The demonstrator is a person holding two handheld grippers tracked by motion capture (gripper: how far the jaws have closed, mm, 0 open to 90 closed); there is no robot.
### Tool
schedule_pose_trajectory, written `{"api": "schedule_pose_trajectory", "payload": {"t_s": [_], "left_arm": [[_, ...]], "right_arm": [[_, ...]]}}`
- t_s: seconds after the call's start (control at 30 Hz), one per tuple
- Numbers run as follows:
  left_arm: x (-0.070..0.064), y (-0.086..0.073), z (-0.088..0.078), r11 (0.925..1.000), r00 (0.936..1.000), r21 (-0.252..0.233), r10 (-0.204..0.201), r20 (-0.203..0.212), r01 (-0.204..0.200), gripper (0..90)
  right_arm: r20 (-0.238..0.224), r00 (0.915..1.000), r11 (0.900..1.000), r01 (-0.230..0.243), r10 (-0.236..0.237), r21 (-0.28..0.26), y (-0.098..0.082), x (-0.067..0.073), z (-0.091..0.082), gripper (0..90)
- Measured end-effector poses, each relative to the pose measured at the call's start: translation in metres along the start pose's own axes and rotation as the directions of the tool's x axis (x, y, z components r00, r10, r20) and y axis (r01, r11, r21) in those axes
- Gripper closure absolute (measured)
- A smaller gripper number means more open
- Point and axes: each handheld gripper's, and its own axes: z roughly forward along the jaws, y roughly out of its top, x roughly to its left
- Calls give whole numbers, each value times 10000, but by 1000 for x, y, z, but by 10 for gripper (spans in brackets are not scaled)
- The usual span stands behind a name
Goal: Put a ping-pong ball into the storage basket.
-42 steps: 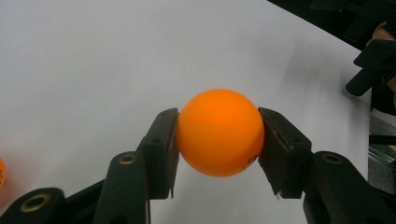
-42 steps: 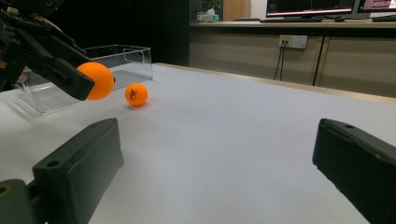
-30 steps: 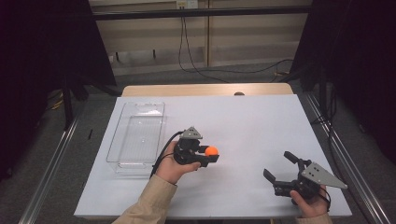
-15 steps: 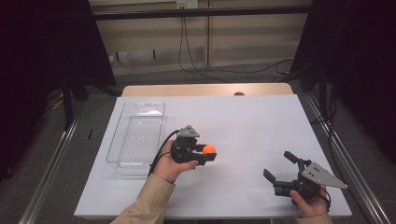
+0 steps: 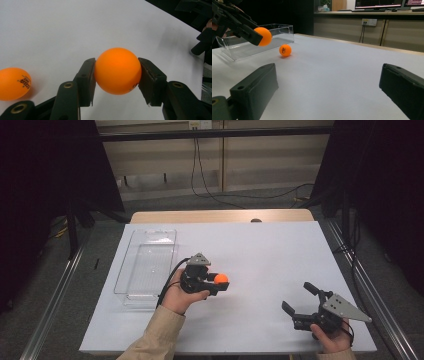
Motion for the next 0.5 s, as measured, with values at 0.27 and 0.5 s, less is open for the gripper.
{"api": "schedule_pose_trajectory", "payload": {"t_s": [0.27, 0.5], "left_arm": [[2, 0, -3, 10000, 10000, -40, -71, -69, 71, 508], [5, 1, -8, 9999, 9998, -53, -126, -143, 125, 508]], "right_arm": [[-8, 10000, 10000, 18, -18, -11, 0, 0, 0, 12], [-10, 10000, 10000, 28, -28, -6, 0, 0, 0, 14]]}}
